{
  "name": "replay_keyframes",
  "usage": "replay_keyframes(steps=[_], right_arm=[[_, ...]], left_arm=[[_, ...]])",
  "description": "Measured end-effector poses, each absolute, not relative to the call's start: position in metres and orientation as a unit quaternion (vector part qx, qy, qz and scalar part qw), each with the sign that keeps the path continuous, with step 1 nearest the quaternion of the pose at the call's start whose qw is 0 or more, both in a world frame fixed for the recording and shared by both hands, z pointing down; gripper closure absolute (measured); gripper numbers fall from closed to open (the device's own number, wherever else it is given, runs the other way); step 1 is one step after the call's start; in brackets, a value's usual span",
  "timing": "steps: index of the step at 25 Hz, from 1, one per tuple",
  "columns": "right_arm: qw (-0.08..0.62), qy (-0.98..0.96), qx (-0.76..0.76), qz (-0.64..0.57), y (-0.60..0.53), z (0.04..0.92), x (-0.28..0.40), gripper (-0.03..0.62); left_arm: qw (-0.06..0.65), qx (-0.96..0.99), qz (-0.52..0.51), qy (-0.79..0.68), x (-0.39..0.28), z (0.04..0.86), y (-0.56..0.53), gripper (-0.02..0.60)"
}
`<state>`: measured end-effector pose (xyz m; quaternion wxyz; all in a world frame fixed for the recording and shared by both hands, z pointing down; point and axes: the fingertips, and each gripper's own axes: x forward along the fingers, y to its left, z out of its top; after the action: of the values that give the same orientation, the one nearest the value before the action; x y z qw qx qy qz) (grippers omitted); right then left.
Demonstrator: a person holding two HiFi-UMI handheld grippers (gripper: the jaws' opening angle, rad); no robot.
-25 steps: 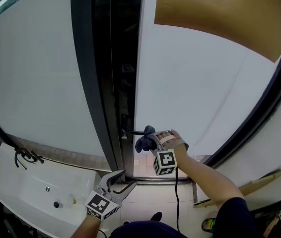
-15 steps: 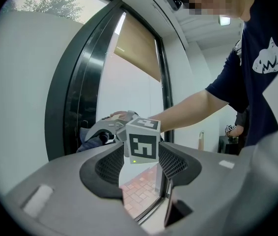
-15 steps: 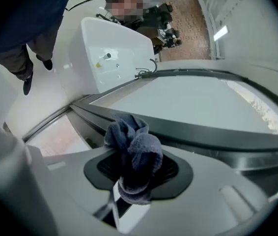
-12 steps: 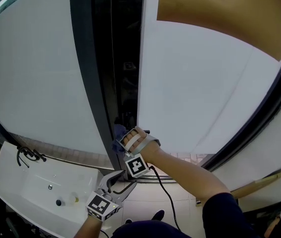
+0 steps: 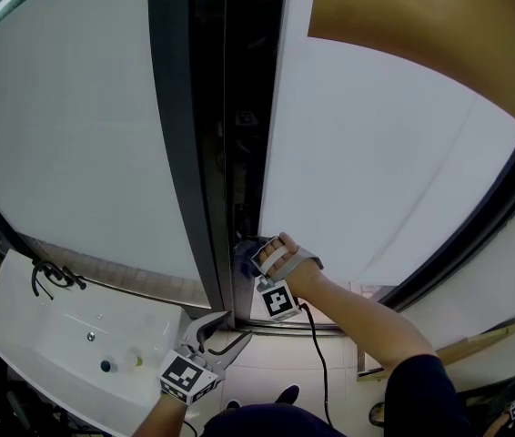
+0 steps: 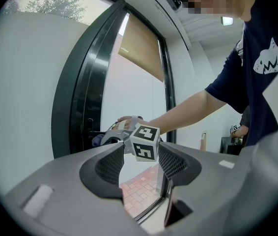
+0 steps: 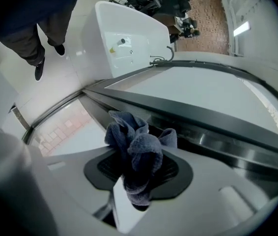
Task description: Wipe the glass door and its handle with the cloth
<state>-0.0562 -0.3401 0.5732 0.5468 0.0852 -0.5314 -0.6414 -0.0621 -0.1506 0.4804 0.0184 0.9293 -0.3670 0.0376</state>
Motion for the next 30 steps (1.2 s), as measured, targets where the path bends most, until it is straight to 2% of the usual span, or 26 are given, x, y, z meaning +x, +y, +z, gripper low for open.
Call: replay_keyframes(steps=[7,10,12,15,18,21,25,30], right_arm=[[0.567,-0.548,0.123,-0.603,-0.341,0.580,0.006,0.451],[0.559,-0.606,0.160,-0.543,-0.335,0.585,0.021,0.451],[0.518,-0.714,0.207,-0.424,-0.326,0.592,0.024,0.451],[0.408,-0.844,0.278,-0.209,-0.321,0.595,0.014,0.451],[0.305,-0.889,0.331,-0.082,-0.334,0.582,-0.007,0.451],[0.226,-0.909,0.350,-0.007,-0.349,0.570,-0.036,0.451],[0.177,-0.913,0.367,0.037,-0.372,0.560,-0.071,0.451],[0.110,-0.902,0.410,0.079,-0.403,0.555,-0.079,0.451]], left_arm=[[0.026,0.935,0.040,-0.351,-0.053,0.479,-0.149,0.365],[0.023,0.938,0.040,-0.345,-0.050,0.483,-0.147,0.365],[0.023,0.938,0.040,-0.342,-0.050,0.484,-0.146,0.365],[0.029,0.938,0.046,-0.342,-0.052,0.486,-0.145,0.365],[0.034,0.936,0.048,-0.346,-0.054,0.487,-0.147,0.365],[0.035,0.935,0.051,-0.349,-0.055,0.487,-0.148,0.365],[0.039,0.931,0.056,-0.358,-0.058,0.490,-0.150,0.365],[0.051,0.922,0.078,-0.375,-0.065,0.498,-0.153,0.365]])
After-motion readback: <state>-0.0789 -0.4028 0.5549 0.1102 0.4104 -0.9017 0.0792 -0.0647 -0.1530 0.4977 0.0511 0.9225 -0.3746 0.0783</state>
